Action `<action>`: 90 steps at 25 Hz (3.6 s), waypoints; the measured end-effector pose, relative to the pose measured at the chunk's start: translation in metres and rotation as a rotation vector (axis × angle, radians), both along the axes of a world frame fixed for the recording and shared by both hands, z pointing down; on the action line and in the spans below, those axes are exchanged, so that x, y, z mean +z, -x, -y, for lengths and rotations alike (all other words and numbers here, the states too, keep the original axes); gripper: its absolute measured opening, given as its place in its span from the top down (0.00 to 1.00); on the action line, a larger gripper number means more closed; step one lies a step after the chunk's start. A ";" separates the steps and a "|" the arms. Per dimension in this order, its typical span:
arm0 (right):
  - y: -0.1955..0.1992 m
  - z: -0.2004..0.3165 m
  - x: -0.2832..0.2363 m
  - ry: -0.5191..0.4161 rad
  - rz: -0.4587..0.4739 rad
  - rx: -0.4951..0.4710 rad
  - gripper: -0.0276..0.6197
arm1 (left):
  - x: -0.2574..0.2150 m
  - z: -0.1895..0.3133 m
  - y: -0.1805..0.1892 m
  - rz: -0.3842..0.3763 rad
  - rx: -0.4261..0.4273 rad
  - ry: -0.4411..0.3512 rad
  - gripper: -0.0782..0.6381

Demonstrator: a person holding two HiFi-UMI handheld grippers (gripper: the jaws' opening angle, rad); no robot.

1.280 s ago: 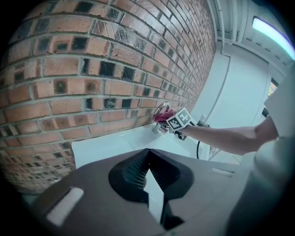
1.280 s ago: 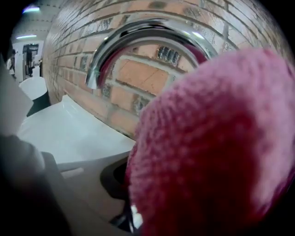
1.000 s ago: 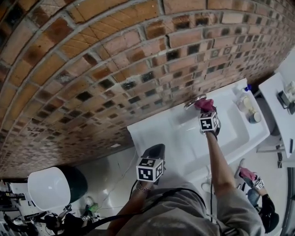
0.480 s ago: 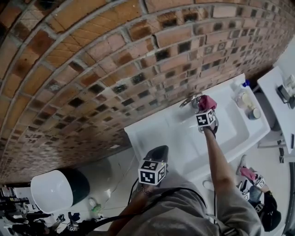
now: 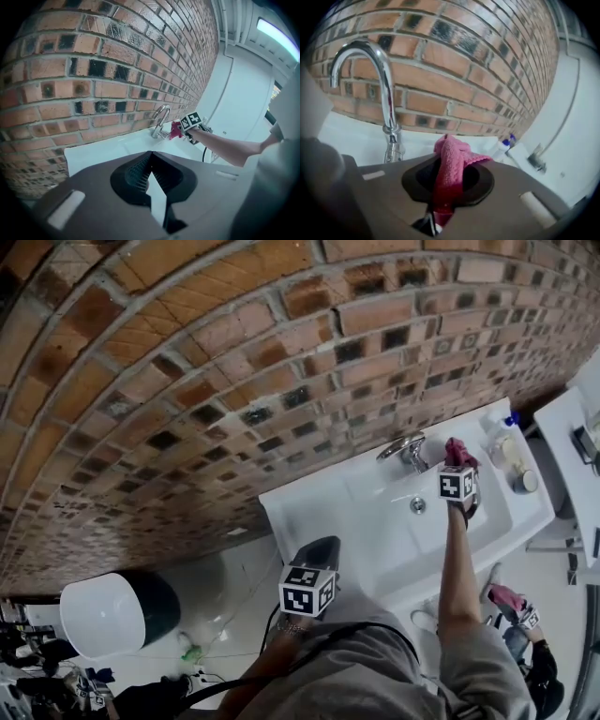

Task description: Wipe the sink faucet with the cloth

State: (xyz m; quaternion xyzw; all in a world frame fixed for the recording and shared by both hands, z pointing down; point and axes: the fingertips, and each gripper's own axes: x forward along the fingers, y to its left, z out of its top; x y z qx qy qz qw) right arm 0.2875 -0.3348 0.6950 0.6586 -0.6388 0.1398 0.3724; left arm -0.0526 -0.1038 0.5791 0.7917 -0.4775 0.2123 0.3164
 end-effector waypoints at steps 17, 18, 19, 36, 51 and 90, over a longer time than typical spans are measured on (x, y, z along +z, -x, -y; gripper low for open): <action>0.089 -0.022 -0.014 -0.225 0.859 -0.088 0.90 | 0.006 0.007 -0.022 -0.003 0.058 0.014 0.87; 0.086 -0.013 -0.012 -0.226 0.863 -0.056 0.90 | 0.006 0.007 -0.020 0.000 0.053 0.014 0.87; 0.087 -0.005 -0.008 -0.211 0.837 -0.040 0.90 | 0.006 0.006 -0.017 0.002 0.048 0.015 0.87; 0.155 -0.013 -0.165 -0.528 1.343 -0.401 0.91 | -0.001 0.003 0.002 -0.016 -0.020 -0.011 0.87; 0.260 -0.060 -0.032 -0.085 0.492 -0.583 0.91 | -0.025 -0.034 0.018 0.010 -0.077 -0.037 0.87; 0.395 -0.536 -0.175 -0.016 0.632 -0.414 0.90 | -0.062 -0.289 0.088 -0.036 -0.090 -0.149 0.87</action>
